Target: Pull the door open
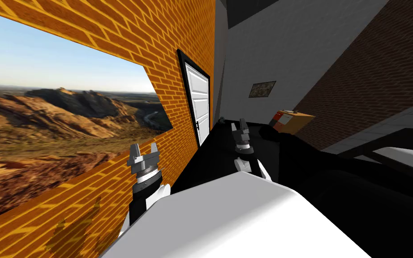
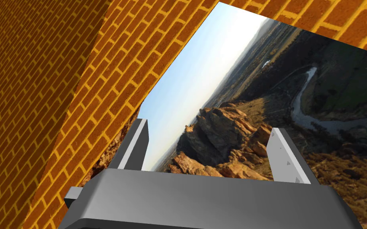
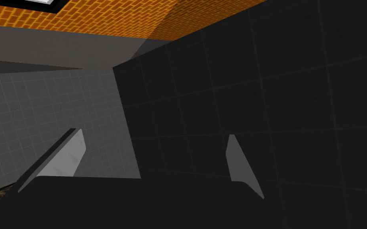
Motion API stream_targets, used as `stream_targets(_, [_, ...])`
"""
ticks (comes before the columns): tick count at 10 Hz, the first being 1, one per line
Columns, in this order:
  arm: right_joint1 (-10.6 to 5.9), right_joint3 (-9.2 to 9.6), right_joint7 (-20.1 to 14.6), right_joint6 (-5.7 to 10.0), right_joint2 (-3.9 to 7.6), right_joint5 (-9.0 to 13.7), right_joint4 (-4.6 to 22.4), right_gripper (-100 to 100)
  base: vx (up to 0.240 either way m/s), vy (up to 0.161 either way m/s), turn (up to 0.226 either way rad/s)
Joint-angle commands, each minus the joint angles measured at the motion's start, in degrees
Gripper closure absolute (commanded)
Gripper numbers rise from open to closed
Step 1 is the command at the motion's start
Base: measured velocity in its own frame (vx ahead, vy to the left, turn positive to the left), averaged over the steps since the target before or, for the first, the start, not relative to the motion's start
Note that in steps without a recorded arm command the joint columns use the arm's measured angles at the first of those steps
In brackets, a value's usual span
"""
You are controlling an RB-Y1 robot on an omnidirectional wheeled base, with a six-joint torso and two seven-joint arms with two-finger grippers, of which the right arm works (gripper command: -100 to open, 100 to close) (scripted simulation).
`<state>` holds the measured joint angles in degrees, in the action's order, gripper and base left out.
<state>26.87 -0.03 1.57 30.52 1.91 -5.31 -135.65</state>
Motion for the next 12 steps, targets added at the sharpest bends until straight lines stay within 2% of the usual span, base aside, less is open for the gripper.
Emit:
stream_targets(1, [-0.37, -0.01, -1.97, 0.37, 0.49, 0.83, 1.93, -100, 0.061, -0.047, 0.267])
stream_targets(7, [-1.44, -0.05, -7.69, 1.43, 1.71, 3.25, 7.5, -100, 0.091, -0.052, 0.181])
stream_targets(8, [-1.78, -0.07, -9.53, 1.77, 2.07, 4.02, 9.3, -100, 0.077, -0.044, 0.28])
stream_targets(12, [-2.59, -0.1, -13.82, 2.57, 2.87, 5.84, 13.49, -100, 0.084, -0.069, 0.178])
